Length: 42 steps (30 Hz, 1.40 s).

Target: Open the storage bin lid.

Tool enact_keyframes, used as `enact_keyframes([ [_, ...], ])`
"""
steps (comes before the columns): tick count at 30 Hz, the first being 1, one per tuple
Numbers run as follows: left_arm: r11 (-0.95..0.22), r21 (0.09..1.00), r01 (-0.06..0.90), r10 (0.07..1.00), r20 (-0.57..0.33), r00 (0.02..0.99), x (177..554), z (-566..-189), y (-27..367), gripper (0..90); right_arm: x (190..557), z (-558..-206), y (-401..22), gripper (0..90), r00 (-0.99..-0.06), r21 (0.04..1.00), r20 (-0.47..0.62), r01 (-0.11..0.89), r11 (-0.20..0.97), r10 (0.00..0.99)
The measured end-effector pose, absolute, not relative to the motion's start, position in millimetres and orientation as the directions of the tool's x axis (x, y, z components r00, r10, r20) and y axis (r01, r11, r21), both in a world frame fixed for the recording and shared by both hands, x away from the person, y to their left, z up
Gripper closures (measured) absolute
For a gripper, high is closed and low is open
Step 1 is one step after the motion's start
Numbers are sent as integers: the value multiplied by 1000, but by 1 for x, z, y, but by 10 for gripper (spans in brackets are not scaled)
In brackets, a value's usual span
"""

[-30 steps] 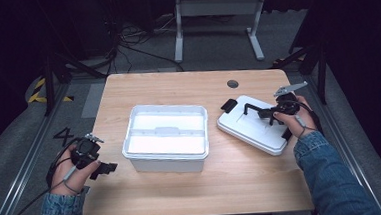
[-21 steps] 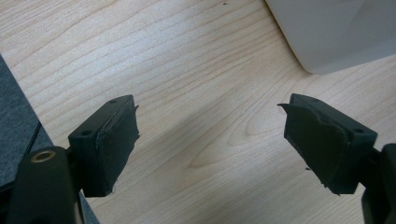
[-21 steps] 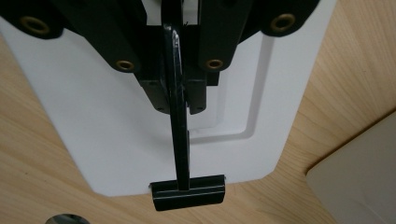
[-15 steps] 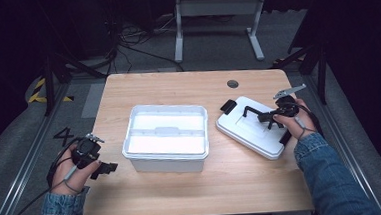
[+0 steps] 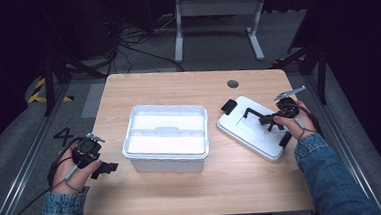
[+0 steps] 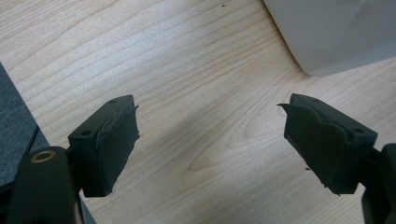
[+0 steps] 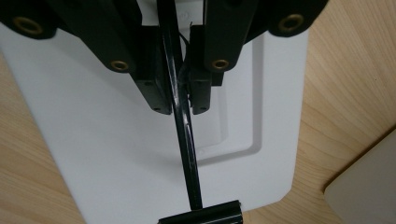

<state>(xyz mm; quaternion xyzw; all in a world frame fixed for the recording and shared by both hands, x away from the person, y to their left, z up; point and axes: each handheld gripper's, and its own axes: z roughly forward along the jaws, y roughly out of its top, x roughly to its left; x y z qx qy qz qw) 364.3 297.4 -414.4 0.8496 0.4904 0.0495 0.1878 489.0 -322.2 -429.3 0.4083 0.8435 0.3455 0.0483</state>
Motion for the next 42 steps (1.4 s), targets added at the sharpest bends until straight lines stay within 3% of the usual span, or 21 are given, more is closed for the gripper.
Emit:
enact_keyframes([
  [5,-451,364,815,851,-101,516,365,-414,296,184,490,-429,-325,761,-642,634,201,661,401,740],
  [14,-455,368,811,849,-97,520,366,-414,295,183,487,-421,-333,606,-607,668,142,642,377,782],
  [24,-457,359,814,848,-102,521,366,-415,294,182,477,-401,-328,576,-625,713,109,591,378,773],
  [42,-459,366,809,846,-96,524,365,-413,296,182,431,-365,-290,552,-736,762,99,489,425,670],
])
